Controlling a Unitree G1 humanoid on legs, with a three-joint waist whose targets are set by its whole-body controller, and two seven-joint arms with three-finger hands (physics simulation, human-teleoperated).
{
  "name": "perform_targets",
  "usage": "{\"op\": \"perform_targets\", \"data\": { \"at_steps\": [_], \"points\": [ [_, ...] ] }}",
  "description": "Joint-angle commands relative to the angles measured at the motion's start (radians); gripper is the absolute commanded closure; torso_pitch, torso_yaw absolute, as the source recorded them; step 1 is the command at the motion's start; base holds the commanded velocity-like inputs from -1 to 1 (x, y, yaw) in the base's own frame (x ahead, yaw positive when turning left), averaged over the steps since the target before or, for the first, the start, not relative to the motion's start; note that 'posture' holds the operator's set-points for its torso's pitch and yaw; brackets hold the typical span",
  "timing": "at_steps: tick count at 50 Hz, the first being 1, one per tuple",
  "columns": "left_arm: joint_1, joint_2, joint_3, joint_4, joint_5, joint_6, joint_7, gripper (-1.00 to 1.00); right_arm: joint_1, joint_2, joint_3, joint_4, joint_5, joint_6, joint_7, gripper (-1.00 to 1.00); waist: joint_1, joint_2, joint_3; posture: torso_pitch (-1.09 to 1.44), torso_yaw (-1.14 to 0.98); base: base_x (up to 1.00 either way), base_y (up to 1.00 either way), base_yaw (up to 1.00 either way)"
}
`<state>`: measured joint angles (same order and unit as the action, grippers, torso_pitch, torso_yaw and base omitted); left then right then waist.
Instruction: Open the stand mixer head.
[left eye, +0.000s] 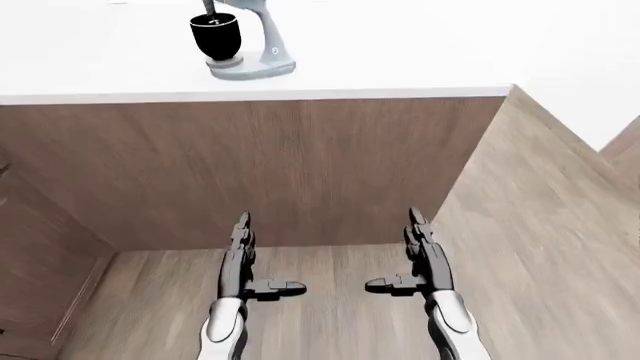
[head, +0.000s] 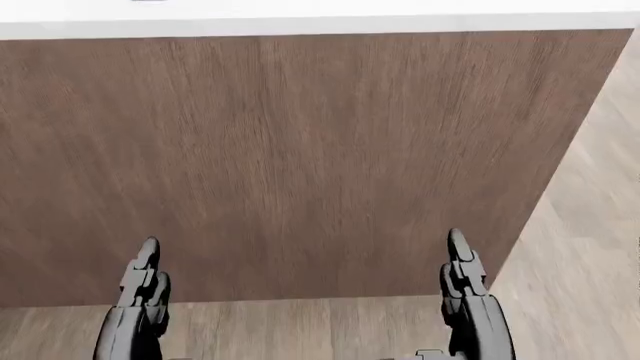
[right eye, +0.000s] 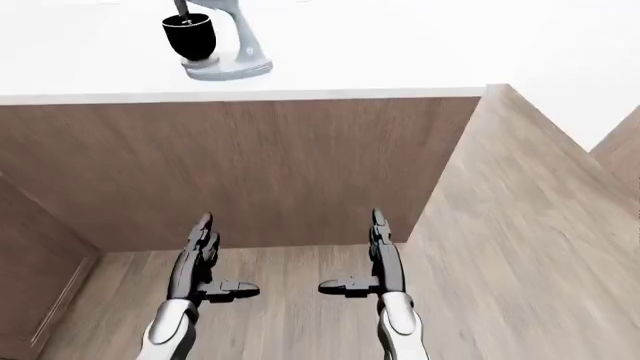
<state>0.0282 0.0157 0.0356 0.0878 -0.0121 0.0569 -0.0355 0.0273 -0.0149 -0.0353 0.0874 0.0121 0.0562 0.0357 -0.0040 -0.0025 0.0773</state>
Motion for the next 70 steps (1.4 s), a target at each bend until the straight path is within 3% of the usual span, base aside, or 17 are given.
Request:
{"op": "perform_targets", "data": {
  "at_steps": [1, 3, 5, 8, 13, 21, 27, 32, 38, 42, 47, 57, 59, 61, 64, 67, 70],
  "points": [
    [-0.03, 0.007, 0.002, -0.073, -0.002, -0.067, -0.007, -0.98, -0.03, -0.005, -0.001, -0.105, 0.007, -0.039, 0.003, -1.0, -0.002, -0.008, -0.001, 0.0, 0.0, 0.0, 0.0, 0.0],
    [-0.032, 0.008, 0.003, -0.069, 0.002, -0.072, -0.007, -0.98, -0.034, -0.006, -0.004, -0.117, 0.011, -0.03, 0.007, -1.0, 0.008, -0.002, -0.062, 0.0, 0.0, 0.0, 0.0, 0.0],
    [-0.032, 0.008, 0.004, -0.065, 0.004, -0.074, -0.01, -0.98, -0.035, -0.009, -0.005, -0.112, 0.007, -0.027, 0.009, -1.0, 0.007, -0.006, -0.016, 0.0, 0.0, 0.0, 0.0, 0.0],
    [-0.033, 0.007, 0.004, -0.062, 0.004, -0.074, -0.012, -0.98, -0.033, -0.008, -0.004, -0.122, 0.012, -0.017, 0.016, -1.0, 0.008, -0.008, -0.075, 0.0, 0.0, 0.0, 0.0, 0.0],
    [-0.031, 0.002, 0.005, -0.094, -0.015, -0.096, -0.019, -0.99, -0.033, -0.001, -0.01, -0.142, 0.035, -0.019, 0.022, -1.0, 0.009, -0.006, -0.079, 0.0, 0.0, 0.0, 0.0, 0.0],
    [0.005, -0.014, -0.013, -0.355, -0.072, -0.355, -0.024, -0.98, -0.011, 0.006, 0.013, -0.411, 0.167, -0.407, 0.118, -1.0, 0.005, -0.003, -0.092, 0.0, 0.0, 0.0, 0.0, 0.0],
    [0.026, -0.017, -0.035, -0.424, -0.098, -0.427, -0.046, -0.98, 0.028, 0.011, 0.042, -0.506, 0.228, -0.39, 0.148, -1.0, 0.005, -0.003, -0.095, 0.0, 0.0, 0.0, 0.0, 0.0],
    [-0.016, -0.006, -0.019, -0.741, -0.148, -0.18, 0.002, -0.98, -0.018, -0.012, 0.028, -0.835, 0.307, -0.101, 0.077, -1.0, 0.005, -0.004, -0.094, 0.0, 0.0, 0.0, 0.0, 0.0],
    [-0.194, 0.058, 0.114, -1.06, -0.287, 0.192, 0.118, -0.98, -0.257, -0.082, -0.111, -1.124, 0.461, 0.313, -0.144, -1.0, 0.007, -0.003, -0.079, 0.0, 0.0, 0.0, 0.0, 0.0],
    [-0.285, 0.12, 0.209, -1.126, -0.39, 0.302, 0.197, -0.98, -0.325, -0.23, -0.12, -1.134, 0.588, 0.296, -0.295, -1.0, 0.006, -0.003, -0.072, 0.0, 0.0, 0.0, 0.0, 0.0],
    [-0.344, 0.314, 0.287, -1.135, -0.56, 0.311, 0.355, -0.98, -0.366, -0.431, -0.1, -1.134, 0.698, 0.214, -0.476, -1.0, 0.007, -0.001, -0.058, 0.0, 0.0, 0.0, 0.0, 0.0],
    [-0.328, 0.363, 0.277, -1.135, -0.59, 0.28, 0.398, -0.98, -0.362, -0.455, -0.097, -1.135, 0.735, 0.203, -0.506, -1.0, 0.005, -0.003, -0.054, 0.0, 0.0, 0.0, 0.09, 0.0],
    [-0.326, 0.363, 0.272, -1.135, -0.588, 0.279, 0.398, -0.98, -0.348, -0.451, -0.079, -1.135, 0.678, 0.192, -0.479, -1.0, 0.007, -0.061, -0.042, 0.0, 0.0, 0.0, 1.0, 0.0],
    [-0.332, 0.369, 0.258, -1.135, -0.583, 0.279, 0.4, -0.98, -0.344, -0.448, -0.094, -1.135, 0.739, 0.199, -0.498, -1.0, 0.0, -0.072, -0.046, 0.0, 0.0, 0.0, 0.46, 0.0],
    [-0.331, 0.381, 0.258, -1.135, -0.593, 0.272, 0.41, -0.98, -0.348, -0.455, -0.096, -1.135, 0.755, 0.203, -0.508, -1.0, -0.01, 0.046, -0.025, 0.0, 0.0, 0.0, 0.43, 0.0],
    [-0.329, 0.38, 0.255, -1.135, -0.59, 0.271, 0.408, -0.98, -0.342, -0.457, -0.087, -1.135, 0.767, 0.193, -0.51, -1.0, -0.005, -0.037, -0.015, 0.0, 0.0, 0.0, 0.67, 0.0],
    [-0.33, 0.381, 0.255, -1.135, -0.591, 0.271, 0.409, -0.98, -0.344, -0.465, -0.087, -1.135, 0.762, 0.193, -0.511, -1.0, -0.025, 0.114, -0.035, 0.0, 0.0, 0.0, 0.0, 0.0]
  ]
}}
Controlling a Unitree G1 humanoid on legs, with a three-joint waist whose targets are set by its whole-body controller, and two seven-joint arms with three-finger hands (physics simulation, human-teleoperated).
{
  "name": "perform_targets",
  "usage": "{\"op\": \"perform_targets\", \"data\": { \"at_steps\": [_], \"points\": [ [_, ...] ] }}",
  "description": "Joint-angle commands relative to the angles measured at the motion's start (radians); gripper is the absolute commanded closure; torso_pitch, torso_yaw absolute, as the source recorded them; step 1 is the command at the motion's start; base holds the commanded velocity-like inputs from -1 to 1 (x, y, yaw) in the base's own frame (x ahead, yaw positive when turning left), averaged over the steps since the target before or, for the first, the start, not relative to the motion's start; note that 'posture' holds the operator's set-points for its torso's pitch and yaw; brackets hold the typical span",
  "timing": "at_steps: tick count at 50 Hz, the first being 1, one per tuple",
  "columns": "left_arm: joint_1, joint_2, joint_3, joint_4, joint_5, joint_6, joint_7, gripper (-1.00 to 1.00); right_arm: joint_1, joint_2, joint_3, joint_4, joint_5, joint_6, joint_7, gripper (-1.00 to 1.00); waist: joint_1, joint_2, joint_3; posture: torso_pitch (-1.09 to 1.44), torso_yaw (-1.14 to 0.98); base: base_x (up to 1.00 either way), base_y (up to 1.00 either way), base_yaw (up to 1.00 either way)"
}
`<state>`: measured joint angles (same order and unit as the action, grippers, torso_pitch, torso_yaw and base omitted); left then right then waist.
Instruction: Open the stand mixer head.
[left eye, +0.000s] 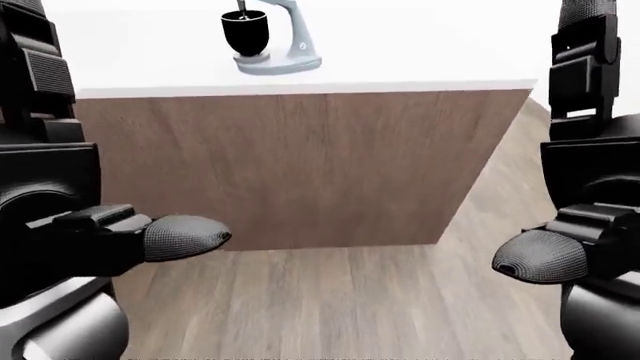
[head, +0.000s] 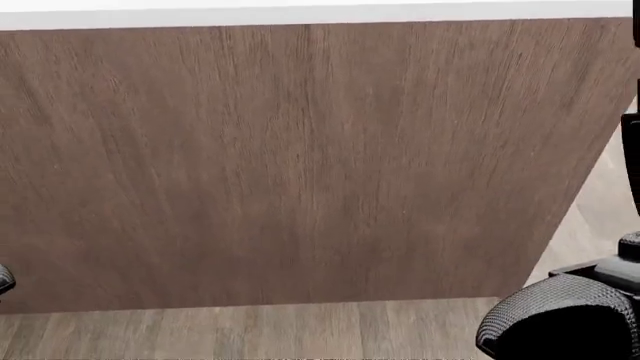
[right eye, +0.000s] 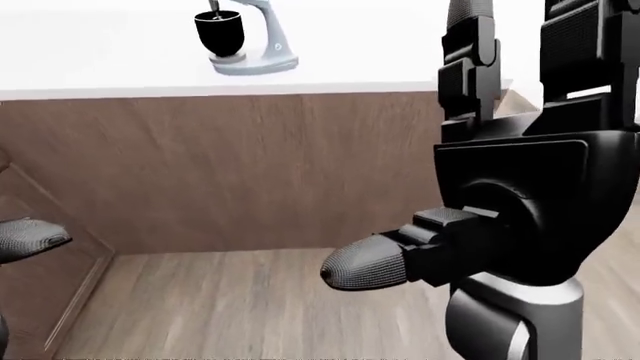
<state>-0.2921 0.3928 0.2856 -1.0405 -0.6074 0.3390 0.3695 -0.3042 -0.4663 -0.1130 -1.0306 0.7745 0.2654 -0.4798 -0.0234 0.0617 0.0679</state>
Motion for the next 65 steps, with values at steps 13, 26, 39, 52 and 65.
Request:
{"op": "perform_targets", "data": {
  "at_steps": [13, 26, 39, 52, 65],
  "points": [
    [-0.009, 0.01, 0.003, -0.007, -0.002, -0.013, 0.009, -0.99, -0.006, -0.025, 0.0, -0.017, 0.011, -0.023, 0.001, -1.0, 0.028, -0.129, -0.025, 0.0, 0.0, -0.02, 0.5, 0.0],
    [-0.006, 0.013, -0.008, -0.007, -0.001, -0.019, 0.015, -0.98, 0.007, -0.045, 0.023, -0.017, 0.007, -0.056, -0.003, -1.0, 0.017, -0.011, -0.011, 0.0, 0.0, 0.0, 0.34, 0.0],
    [-0.01, 0.008, -0.008, -0.007, 0.003, -0.014, 0.009, -0.98, 0.004, -0.023, 0.017, -0.017, 0.003, -0.039, 0.004, -1.0, 0.021, -0.105, -0.028, 0.0, 0.0, 0.0, 0.47, 0.0],
    [-0.008, 0.036, -0.011, -0.007, -0.013, -0.026, 0.031, -0.98, 0.018, -0.03, 0.025, -0.017, 0.013, -0.062, 0.009, -1.0, 0.012, -0.011, -0.033, 0.0, 0.0, 0.0, 0.76, 0.0],
    [-0.004, 0.031, -0.017, -0.007, -0.005, -0.03, 0.025, -0.98, 0.022, -0.021, 0.02, -0.017, 0.013, -0.071, 0.007, -1.0, 0.027, -0.025, -0.041, 0.0, 0.0, 0.0, 0.05, 0.0]
  ]
}}
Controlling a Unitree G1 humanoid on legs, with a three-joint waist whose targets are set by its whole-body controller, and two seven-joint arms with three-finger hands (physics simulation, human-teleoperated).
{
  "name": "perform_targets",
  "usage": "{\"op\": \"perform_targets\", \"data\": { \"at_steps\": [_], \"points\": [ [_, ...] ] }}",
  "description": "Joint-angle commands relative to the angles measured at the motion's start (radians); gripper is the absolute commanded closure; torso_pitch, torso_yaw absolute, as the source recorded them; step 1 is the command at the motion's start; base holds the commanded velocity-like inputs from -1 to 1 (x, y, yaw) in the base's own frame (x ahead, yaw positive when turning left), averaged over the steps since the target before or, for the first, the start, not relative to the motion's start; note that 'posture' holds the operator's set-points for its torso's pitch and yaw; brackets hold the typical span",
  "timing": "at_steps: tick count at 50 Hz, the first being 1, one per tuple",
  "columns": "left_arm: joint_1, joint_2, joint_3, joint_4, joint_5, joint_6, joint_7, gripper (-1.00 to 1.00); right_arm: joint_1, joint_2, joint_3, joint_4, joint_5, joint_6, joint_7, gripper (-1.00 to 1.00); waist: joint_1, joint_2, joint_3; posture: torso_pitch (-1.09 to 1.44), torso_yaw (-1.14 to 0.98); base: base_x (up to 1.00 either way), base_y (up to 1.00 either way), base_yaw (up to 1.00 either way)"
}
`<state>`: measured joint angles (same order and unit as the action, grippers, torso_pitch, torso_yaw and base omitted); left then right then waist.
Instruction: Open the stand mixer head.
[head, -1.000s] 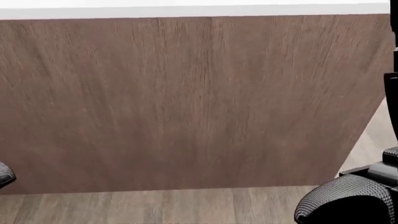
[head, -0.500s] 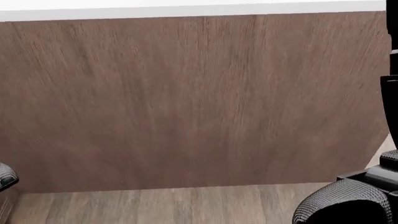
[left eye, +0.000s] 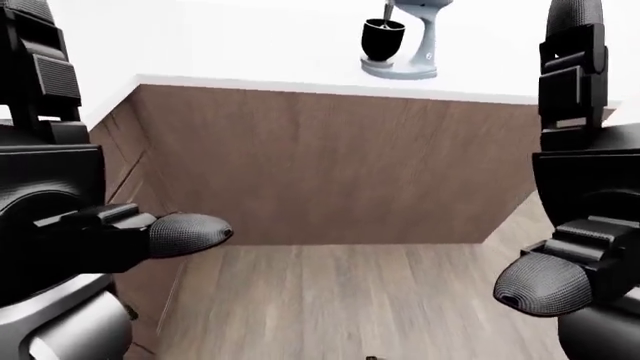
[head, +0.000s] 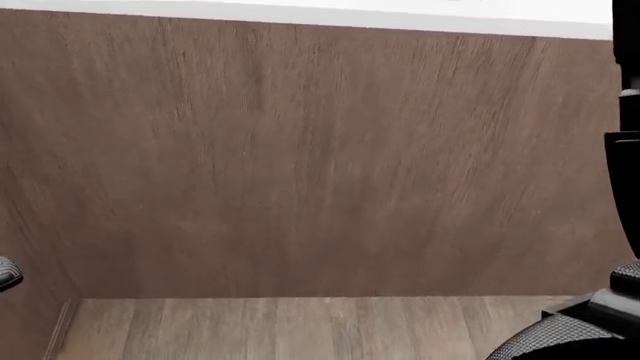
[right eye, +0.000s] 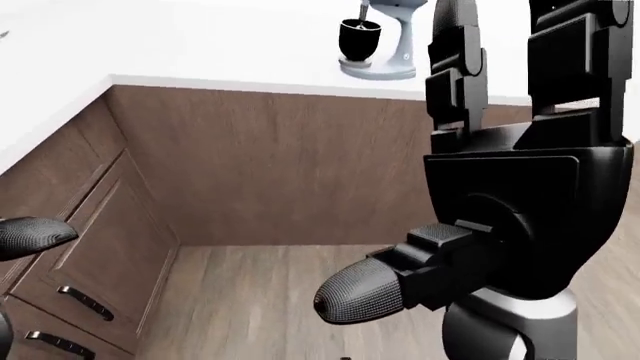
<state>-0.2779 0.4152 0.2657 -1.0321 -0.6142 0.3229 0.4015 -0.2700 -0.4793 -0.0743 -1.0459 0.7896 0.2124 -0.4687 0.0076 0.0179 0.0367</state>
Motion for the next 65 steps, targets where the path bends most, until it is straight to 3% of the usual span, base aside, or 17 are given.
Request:
{"op": "perform_targets", "data": {
  "at_steps": [1, 4, 10, 13, 17, 22, 24, 33, 38, 42, 44, 50, 52, 57, 61, 64, 65],
  "points": [
    [-0.017, 0.009, 0.001, -0.015, 0.001, -0.015, -0.007, -0.98, -0.011, -0.012, -0.019, -0.001, 0.0, -0.027, -0.001, -1.0, -0.001, 0.027, -0.021, 0.0, 0.0, 0.38, 0.0, 0.0],
    [-0.013, 0.007, -0.006, -0.015, 0.006, -0.02, -0.007, -0.98, -0.004, -0.022, -0.016, -0.001, 0.012, -0.039, 0.007, -1.0, -0.036, 0.001, 0.077, 0.0, 0.0, 0.92, 0.0, 0.0],
    [-0.015, 0.01, -0.001, -0.015, 0.0, -0.02, -0.005, -0.98, -0.011, 0.041, -0.034, -0.001, -0.054, 0.01, 0.018, -1.0, -0.013, -0.096, 0.018, 0.0, 0.0, 0.28, 0.0, 0.0],
    [-0.015, 0.007, -0.005, -0.015, 0.004, -0.019, -0.008, -0.98, -0.014, 0.046, -0.045, -0.001, -0.031, 0.011, 0.016, -1.0, -0.03, -0.031, 0.013, 0.0, 0.0, 0.08, 0.0, 0.0],
    [-0.016, 0.008, -0.005, -0.015, 0.002, -0.019, -0.008, -0.98, -0.017, 0.04, -0.048, -0.001, -0.024, 0.015, 0.003, -1.0, -0.067, 0.039, 0.098, 0.0, 0.0, 0.96, 0.0, 0.0],
    [-0.014, 0.01, -0.008, -0.015, 0.002, -0.022, -0.005, -0.98, -0.019, 0.041, -0.056, -0.001, -0.007, 0.01, 0.002, -1.0, -0.031, 0.04, 0.0, 0.0, 0.0, 0.12, 0.0, 0.0],
    [-0.013, 0.009, -0.009, -0.015, 0.004, -0.023, -0.007, -0.98, -0.015, 0.04, -0.052, -0.001, -0.017, 0.006, 0.007, -1.0, -0.02, 0.013, 0.075, 0.0, 0.0, 1.0, 0.0, 0.0],
    [-0.012, 0.009, -0.011, -0.015, 0.004, -0.024, -0.005, -0.98, -0.023, 0.046, -0.058, -0.001, -0.003, 0.03, -0.01, -1.0, 0.011, -0.057, 0.013, 0.0, 0.0, 0.11, -0.09, 0.0],
    [-0.01, 0.005, -0.016, -0.015, 0.009, -0.025, -0.007, -0.98, -0.02, 0.045, -0.059, -0.001, -0.005, 0.033, -0.006, -1.0, 0.007, 0.012, 0.032, 0.0, 0.0, 0.54, -0.78, 0.0],
    [-0.011, 0.008, -0.014, -0.015, 0.004, -0.025, -0.005, -0.98, -0.019, 0.051, -0.049, -0.001, -0.037, 0.029, -0.005, -1.0, 0.002, -0.096, -0.021, 0.0, 0.0, 0.19, -0.03, 0.0],
    [-0.012, 0.007, -0.012, -0.015, 0.004, -0.023, -0.006, -0.98, -0.022, 0.052, -0.054, -0.001, -0.04, 0.023, -0.01, -1.0, 0.01, -0.109, 0.025, 0.0, 0.0, 0.0, 0.0, 0.0],
    [-0.013, 0.012, -0.007, -0.015, -0.003, -0.022, -0.003, -0.98, -0.023, 0.053, -0.06, -0.001, -0.026, 0.024, -0.014, -1.0, -0.005, -0.043, 0.021, 0.0, 0.0, 0.06, 0.0, 0.0],
    [-0.014, 0.016, -0.007, -0.015, -0.005, -0.023, 0.0, -0.98, -0.021, 0.057, -0.06, -0.001, -0.032, 0.028, -0.009, -1.0, -0.016, -0.016, 0.079, 0.0, 0.0, 0.84, -0.1, 0.0],
    [-0.013, 0.011, -0.007, -0.015, -0.001, -0.022, -0.004, -0.98, -0.017, 0.069, -0.055, -0.001, -0.058, 0.033, 0.001, -1.0, -0.034, 0.021, -0.028, 0.0, 0.0, 0.12, 0.0, 0.0],
    [-0.011, 0.008, -0.009, -0.015, 0.002, -0.022, -0.008, -0.98, -0.02, 0.07, -0.063, -0.001, -0.043, 0.035, 0.001, -1.0, -0.016, 0.038, -0.015, 0.0, 0.0, 0.16, 0.0, 0.0],
    [-0.01, 0.007, -0.012, -0.015, 0.005, -0.024, -0.008, -0.98, -0.018, 0.077, -0.059, -0.001, -0.068, 0.035, 0.004, -1.0, 0.003, 0.01, 0.084, 0.0, 0.0, 0.64, -0.04, 0.0],
    [-0.01, 0.007, -0.012, -0.015, 0.004, -0.024, -0.008, -0.98, -0.018, 0.08, -0.058, -0.001, -0.073, 0.036, 0.003, -1.0, -0.005, 0.012, 0.022, 0.0, 0.0, 0.0, 0.0, 0.0]
  ]
}}
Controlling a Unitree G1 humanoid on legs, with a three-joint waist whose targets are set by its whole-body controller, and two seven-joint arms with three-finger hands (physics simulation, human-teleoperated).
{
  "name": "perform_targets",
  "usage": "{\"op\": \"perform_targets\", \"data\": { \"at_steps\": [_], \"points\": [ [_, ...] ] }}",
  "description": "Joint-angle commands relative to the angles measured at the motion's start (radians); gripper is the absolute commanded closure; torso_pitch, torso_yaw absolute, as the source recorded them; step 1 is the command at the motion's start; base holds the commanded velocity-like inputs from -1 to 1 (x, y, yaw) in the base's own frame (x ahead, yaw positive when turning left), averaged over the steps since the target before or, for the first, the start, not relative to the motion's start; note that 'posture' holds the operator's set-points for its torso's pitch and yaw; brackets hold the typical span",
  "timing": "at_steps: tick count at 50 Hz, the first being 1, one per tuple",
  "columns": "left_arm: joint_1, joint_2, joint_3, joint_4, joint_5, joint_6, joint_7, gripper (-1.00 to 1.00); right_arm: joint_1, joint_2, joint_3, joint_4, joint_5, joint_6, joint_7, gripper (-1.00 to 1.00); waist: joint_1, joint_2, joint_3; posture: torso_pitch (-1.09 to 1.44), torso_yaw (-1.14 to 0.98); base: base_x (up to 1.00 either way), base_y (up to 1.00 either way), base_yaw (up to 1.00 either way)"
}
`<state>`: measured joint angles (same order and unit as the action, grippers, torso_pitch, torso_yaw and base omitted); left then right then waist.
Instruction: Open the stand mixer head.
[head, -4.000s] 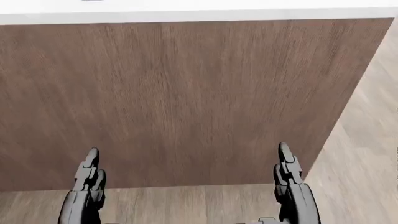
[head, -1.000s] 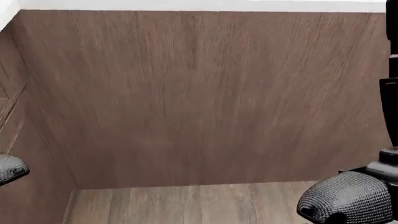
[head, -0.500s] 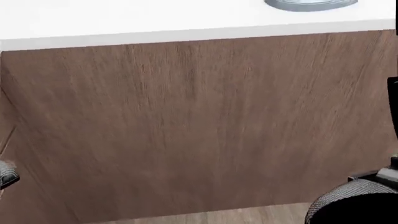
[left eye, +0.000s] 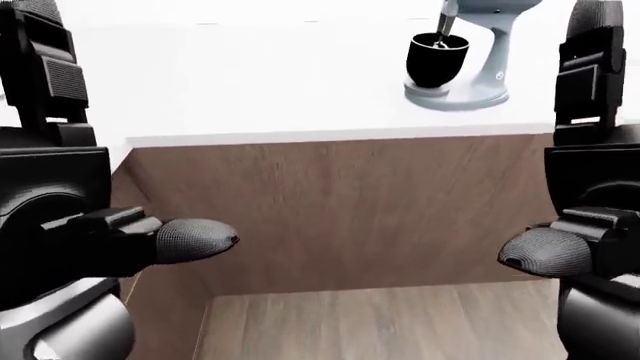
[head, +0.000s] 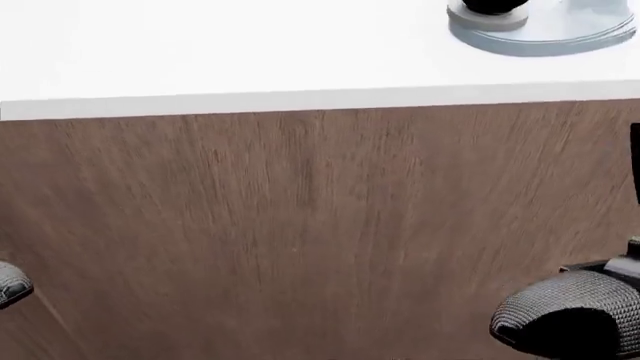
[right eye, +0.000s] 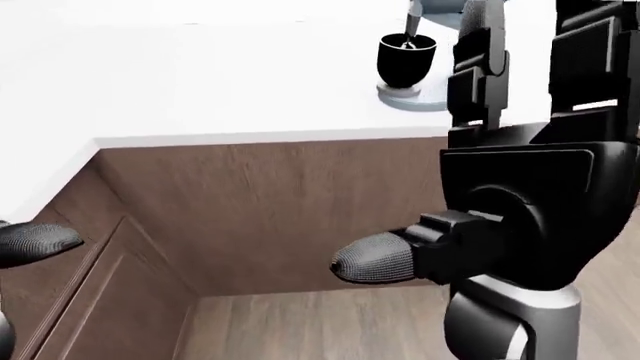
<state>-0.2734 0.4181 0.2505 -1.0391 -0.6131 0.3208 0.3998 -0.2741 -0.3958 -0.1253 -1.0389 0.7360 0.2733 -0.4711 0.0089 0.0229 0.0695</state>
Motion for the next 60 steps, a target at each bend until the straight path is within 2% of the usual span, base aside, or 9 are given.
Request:
{"op": "perform_targets", "data": {
  "at_steps": [1, 19, 24, 40, 43, 46, 49, 55, 60],
  "points": [
    [-0.015, 0.003, 0.004, -0.008, 0.003, -0.021, -0.007, -0.98, -0.012, -0.004, -0.005, -0.008, -0.023, -0.028, 0.009, -1.0, -0.001, -0.002, -0.022, 0.0, 0.0, 0.0, 0.0, 0.0],
    [-0.012, 0.002, -0.001, -0.008, 0.008, -0.025, -0.008, -0.98, -0.01, -0.005, -0.006, -0.008, -0.007, -0.018, 0.007, -1.0, -0.04, 0.065, 0.004, 0.0, 0.0, 0.0, -0.3, 0.0],
    [-0.01, 0.001, -0.004, -0.008, 0.01, -0.026, -0.01, -0.98, -0.009, -0.008, -0.005, -0.008, -0.011, -0.027, 0.004, -1.0, -0.012, -0.054, -0.024, 0.0, 0.0, 0.0, 0.0, 0.0],
    [-0.011, 0.001, -0.004, -0.008, 0.008, -0.025, -0.008, -0.98, -0.013, -0.011, -0.005, -0.008, 0.006, -0.021, -0.011, -1.0, -0.026, 0.053, -0.03, 0.0, 0.0, 0.0, -0.24, 0.0],
    [-0.011, 0.003, -0.004, -0.008, 0.006, -0.026, -0.007, -0.98, -0.009, -0.02, 0.005, -0.008, 0.004, -0.025, -0.012, -1.0, -0.004, -0.047, -0.026, 0.0, 0.0, 0.0, -0.18, 0.0],
    [-0.012, 0.009, -0.004, -0.008, 0.003, -0.028, -0.002, -0.98, -0.01, -0.016, 0.002, -0.008, 0.003, -0.024, -0.014, -1.0, -0.019, 0.016, -0.011, 0.0, 0.0, 0.0, -0.74, 0.0],
    [-0.013, 0.013, -0.002, -0.008, -0.001, -0.028, 0.001, -0.98, -0.009, -0.019, 0.004, -0.008, 0.004, -0.03, -0.014, -1.0, -0.015, -0.125, -0.021, 0.0, 0.0, 0.0, 0.0, 0.0],
    [-0.015, 0.004, 0.0, -0.008, 0.004, -0.022, -0.007, -0.98, -0.01, -0.014, 0.005, -0.008, 0.0, -0.025, -0.009, -1.0, -0.02, 0.007, 0.014, 0.0, 0.0, -0.03, -0.53, 0.0],
    [-0.014, 0.001, -0.004, -0.008, 0.01, -0.023, -0.01, -0.98, -0.01, -0.018, 0.006, -0.008, 0.005, -0.023, -0.012, -1.0, 0.004, -0.043, -0.012, 0.0, 0.0, 0.0, -0.33, 0.0]
  ]
}}
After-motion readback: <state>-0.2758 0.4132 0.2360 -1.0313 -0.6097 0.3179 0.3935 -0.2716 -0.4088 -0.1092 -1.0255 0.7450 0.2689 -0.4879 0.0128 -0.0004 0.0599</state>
